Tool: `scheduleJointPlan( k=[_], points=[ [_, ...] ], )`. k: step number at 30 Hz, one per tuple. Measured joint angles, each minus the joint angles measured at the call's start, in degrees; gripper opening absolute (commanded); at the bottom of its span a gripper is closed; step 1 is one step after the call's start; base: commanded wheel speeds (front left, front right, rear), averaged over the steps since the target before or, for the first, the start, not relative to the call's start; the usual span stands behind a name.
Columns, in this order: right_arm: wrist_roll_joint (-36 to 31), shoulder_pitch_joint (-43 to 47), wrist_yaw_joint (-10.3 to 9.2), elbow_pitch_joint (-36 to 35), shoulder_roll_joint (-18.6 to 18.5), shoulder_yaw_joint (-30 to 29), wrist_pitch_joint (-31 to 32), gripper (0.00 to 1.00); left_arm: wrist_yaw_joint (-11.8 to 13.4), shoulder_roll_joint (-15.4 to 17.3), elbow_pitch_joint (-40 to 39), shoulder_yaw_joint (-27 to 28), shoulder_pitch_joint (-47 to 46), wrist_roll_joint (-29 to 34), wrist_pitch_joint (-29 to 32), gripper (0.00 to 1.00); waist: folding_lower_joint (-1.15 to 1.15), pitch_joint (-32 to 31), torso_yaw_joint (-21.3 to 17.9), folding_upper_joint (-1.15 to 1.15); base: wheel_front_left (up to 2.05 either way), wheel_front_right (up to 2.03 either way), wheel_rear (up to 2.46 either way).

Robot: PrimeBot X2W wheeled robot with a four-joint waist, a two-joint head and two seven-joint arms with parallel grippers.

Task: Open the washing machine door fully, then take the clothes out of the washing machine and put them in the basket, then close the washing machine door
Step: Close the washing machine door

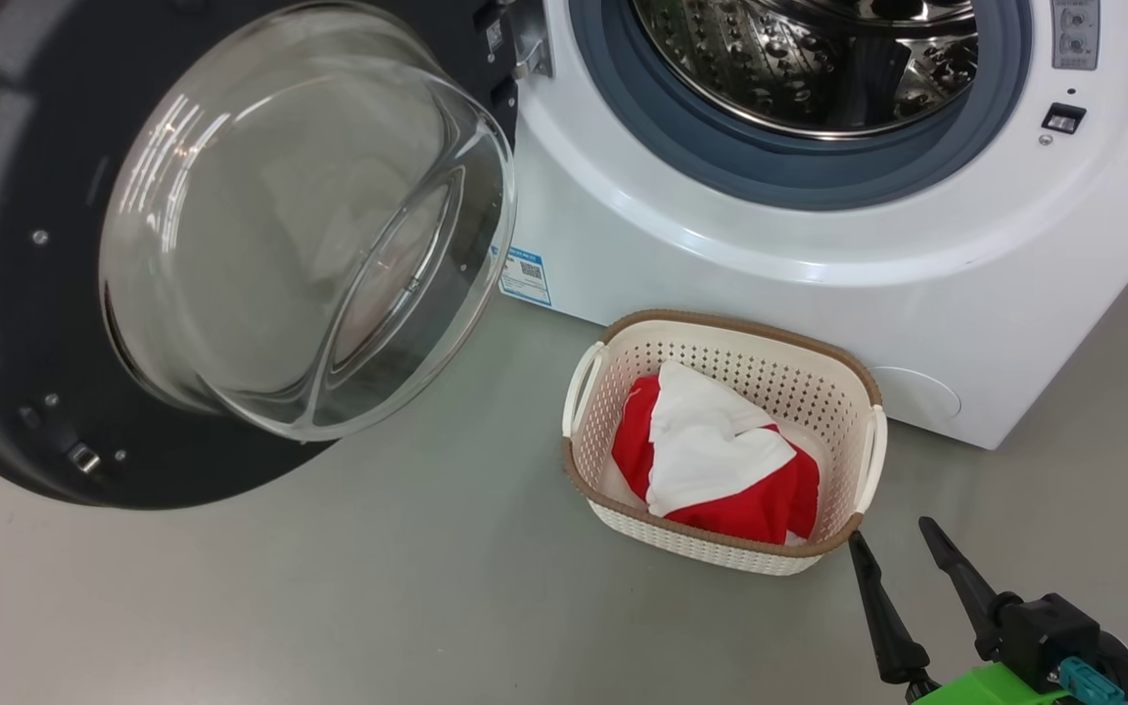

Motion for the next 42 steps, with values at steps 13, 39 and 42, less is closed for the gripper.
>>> scheduleJointPlan(
  k=[13, 39, 42],
  points=[
    [-0.01, -0.25, 0.00, 0.02, -0.01, 0.33, 0.00, 1.00, 0.00, 1.24, -0.13, -7.13, 1.56, -9.37, 23.37, 0.00, -0.01, 0.59, -0.80, 0.00, 0.00, 0.00, 0.00],
    [-0.18, 0.39, 0.00, -0.90, 0.02, -0.93, 0.00, 1.00, 0.09, 2.42, -26.16, -13.13, 14.92, -18.57, 32.20, 0.00, 0.00, -2.22, -3.74, 0.00, 0.00, 0.00, 0.00],
    [-0.18, 0.39, 0.00, -1.13, 0.02, -1.02, 0.00, 1.00, 0.09, 1.97, -30.52, -13.44, 16.01, -19.93, 33.17, 0.00, 0.00, -2.32, -4.46, 0.00, 0.00, 0.00, 0.00]
  ],
)
